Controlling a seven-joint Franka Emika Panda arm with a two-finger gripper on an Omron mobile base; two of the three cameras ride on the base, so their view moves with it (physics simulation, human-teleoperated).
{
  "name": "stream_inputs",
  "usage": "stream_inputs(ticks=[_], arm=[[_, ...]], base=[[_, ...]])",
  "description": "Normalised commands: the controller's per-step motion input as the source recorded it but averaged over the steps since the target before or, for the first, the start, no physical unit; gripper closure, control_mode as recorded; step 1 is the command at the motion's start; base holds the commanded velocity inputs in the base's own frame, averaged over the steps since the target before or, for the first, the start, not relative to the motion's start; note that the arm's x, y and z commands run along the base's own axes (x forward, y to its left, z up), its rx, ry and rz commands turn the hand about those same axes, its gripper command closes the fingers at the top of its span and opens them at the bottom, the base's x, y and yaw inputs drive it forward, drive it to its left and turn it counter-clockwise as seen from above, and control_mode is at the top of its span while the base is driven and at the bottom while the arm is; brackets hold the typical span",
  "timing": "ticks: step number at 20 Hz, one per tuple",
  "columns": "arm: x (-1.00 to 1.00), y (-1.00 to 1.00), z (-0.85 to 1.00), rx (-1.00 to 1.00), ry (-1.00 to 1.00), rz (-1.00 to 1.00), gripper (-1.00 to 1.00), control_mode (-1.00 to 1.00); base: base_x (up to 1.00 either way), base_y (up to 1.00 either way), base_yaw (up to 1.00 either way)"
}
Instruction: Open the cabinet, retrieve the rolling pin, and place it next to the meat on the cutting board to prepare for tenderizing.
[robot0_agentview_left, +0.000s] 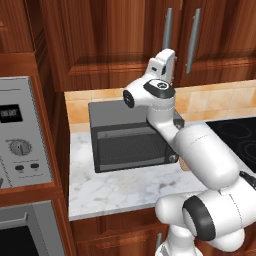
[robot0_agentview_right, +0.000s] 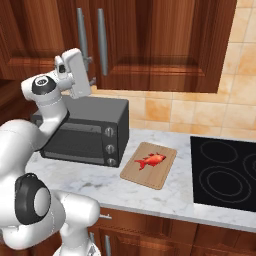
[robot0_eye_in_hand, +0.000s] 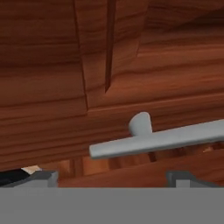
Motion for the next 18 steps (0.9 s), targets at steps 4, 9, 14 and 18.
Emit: stream_inputs(ticks=[4,9,14,18], arm=[[-0.61,-0.81,-0.3,0.01,-0.08,-0.19,-1.0,-1.0],[-0.72,-0.86,-0.27,0.02,-0.11,-0.2,-1.0,-1.0],[-0.63,-0.89,-0.08,0.02,-0.11,-0.21,-1.0,-1.0],[-0.6,-0.98,-0.06,0.01,-0.03,-0.23,-1.0,-1.0]], base=[[0.0,0.0,0.0],[0.0,0.0,0.0],[0.0,0.0,0.0],[0.0,0.0,0.0]])
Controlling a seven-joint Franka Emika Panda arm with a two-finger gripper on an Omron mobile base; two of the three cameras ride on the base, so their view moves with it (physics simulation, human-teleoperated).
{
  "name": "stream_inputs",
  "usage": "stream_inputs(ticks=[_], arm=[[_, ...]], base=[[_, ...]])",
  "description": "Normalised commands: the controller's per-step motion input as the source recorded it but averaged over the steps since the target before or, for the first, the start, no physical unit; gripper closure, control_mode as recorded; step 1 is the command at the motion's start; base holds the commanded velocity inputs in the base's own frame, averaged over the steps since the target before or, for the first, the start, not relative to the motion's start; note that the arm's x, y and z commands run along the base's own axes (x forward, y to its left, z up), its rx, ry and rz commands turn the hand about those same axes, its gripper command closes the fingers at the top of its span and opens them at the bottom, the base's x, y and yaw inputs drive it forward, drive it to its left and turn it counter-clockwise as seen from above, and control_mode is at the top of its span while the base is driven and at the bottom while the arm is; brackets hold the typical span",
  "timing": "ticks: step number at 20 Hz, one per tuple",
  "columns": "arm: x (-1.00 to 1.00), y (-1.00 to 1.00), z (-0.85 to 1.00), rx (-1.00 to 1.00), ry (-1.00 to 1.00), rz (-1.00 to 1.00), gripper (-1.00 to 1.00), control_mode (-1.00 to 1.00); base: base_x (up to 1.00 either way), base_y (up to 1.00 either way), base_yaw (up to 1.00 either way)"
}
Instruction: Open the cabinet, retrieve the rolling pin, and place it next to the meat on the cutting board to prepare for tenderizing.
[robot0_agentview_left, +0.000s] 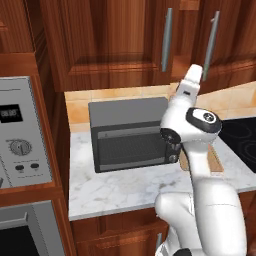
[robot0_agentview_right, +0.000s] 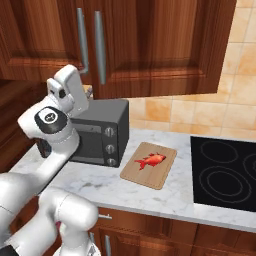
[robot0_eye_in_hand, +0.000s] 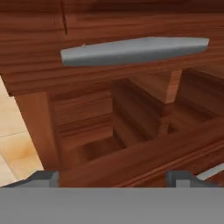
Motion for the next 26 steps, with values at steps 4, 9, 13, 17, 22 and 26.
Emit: stream_inputs(ticks=[4,9,13,17,22,26], arm=[[-0.57,-0.98,-0.11,0.0,0.03,-0.3,-1.0,-1.0],[-0.26,-0.71,-0.11,0.0,0.13,-0.44,-1.0,-1.0],[-0.07,-0.51,-0.09,0.0,0.16,-0.54,-1.0,-1.0],[-0.08,-0.49,-0.11,0.0,0.14,-0.55,-1.0,-1.0],[-0.15,-0.58,-0.11,0.01,0.12,-0.52,-1.0,-1.0],[-0.17,-0.69,-0.14,0.01,0.11,-0.49,-1.0,-1.0]], base=[[0.0,0.0,0.0],[0.0,0.0,0.0],[0.0,0.0,0.0],[0.0,0.0,0.0],[0.0,0.0,0.0],[0.0,0.0,0.0]])
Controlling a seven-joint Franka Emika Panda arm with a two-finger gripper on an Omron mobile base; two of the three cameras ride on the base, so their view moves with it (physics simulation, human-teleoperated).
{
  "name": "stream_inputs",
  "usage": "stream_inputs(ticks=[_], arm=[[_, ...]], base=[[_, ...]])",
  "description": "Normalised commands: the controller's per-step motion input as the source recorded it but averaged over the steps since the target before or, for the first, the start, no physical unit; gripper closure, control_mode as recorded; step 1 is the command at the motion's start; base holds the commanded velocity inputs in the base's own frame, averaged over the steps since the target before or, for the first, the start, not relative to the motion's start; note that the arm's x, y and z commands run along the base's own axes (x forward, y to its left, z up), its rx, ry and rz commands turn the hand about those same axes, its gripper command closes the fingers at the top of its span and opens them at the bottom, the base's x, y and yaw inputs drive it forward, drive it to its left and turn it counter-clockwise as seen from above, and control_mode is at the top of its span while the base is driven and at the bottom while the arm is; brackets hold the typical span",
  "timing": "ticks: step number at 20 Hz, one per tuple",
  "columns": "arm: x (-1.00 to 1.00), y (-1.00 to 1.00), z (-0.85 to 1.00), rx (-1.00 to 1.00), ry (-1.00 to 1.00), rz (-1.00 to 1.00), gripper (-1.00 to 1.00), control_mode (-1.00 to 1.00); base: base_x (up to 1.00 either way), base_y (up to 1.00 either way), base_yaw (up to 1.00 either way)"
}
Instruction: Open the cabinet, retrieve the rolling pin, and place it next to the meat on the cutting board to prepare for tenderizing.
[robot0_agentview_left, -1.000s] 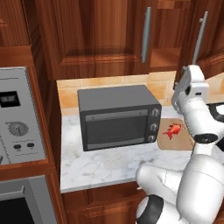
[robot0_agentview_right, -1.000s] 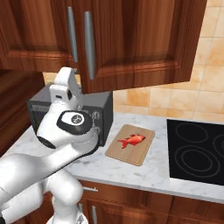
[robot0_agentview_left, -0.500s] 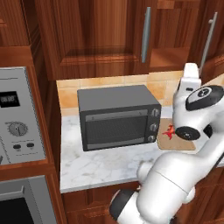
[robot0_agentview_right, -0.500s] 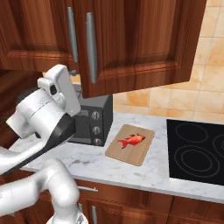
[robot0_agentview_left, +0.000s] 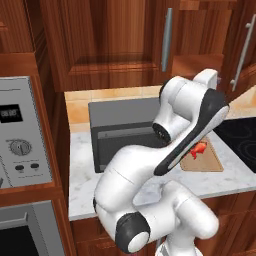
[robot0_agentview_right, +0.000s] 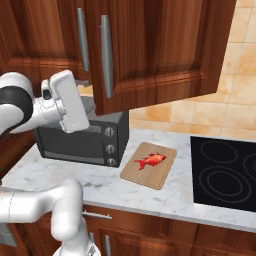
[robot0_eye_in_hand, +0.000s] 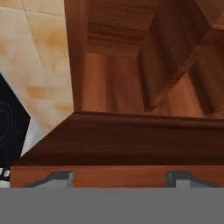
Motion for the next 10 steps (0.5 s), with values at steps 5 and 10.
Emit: stream_inputs(ticks=[5,10], arm=[[-0.2,-0.84,-0.2,0.01,0.1,-0.44,-1.0,-1.0],[-0.19,-0.98,-0.17,0.01,0.09,-0.4,-1.0,-1.0]], base=[[0.0,0.0,0.0],[0.0,0.0,0.0]])
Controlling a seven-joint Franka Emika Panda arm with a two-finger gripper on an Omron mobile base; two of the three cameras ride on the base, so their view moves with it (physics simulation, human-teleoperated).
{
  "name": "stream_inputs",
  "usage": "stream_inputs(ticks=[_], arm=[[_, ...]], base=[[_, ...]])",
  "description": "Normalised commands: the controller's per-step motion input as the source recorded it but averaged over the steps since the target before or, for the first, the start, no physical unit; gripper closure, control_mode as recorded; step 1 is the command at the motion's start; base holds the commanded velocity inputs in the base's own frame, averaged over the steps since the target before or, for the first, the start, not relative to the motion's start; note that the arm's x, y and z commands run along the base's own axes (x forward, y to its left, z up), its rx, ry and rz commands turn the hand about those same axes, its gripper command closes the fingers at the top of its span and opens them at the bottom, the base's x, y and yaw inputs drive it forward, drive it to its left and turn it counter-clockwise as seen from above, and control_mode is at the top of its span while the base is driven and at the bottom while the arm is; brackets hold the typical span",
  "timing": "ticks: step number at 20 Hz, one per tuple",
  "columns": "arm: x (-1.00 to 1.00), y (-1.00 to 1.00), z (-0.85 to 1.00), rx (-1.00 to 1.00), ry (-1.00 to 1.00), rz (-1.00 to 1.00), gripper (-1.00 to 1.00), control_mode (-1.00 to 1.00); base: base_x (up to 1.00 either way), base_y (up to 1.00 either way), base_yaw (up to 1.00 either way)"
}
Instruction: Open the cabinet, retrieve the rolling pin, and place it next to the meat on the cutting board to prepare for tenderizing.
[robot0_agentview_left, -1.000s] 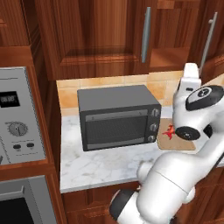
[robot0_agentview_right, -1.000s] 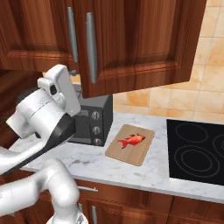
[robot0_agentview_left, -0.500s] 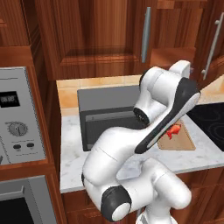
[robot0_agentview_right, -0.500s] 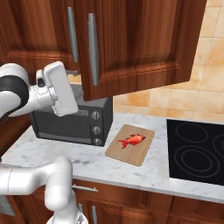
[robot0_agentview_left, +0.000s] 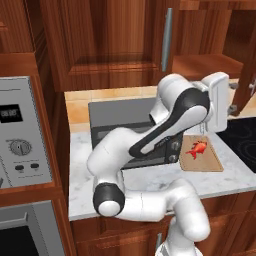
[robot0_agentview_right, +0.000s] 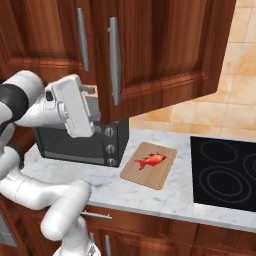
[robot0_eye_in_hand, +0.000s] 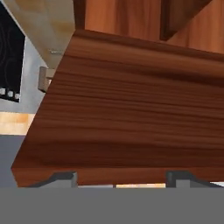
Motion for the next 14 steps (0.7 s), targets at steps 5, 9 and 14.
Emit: stream_inputs(ticks=[5,9,14], arm=[[-0.2,-1.0,-0.09,0.01,0.06,-0.32,-1.0,-1.0],[-0.22,-1.0,-0.05,0.02,0.01,-0.21,-1.0,-1.0],[-0.27,-1.0,-0.06,0.03,0.0,-0.15,-1.0,-1.0]], base=[[0.0,0.0,0.0],[0.0,0.0,0.0],[0.0,0.0,0.0]])
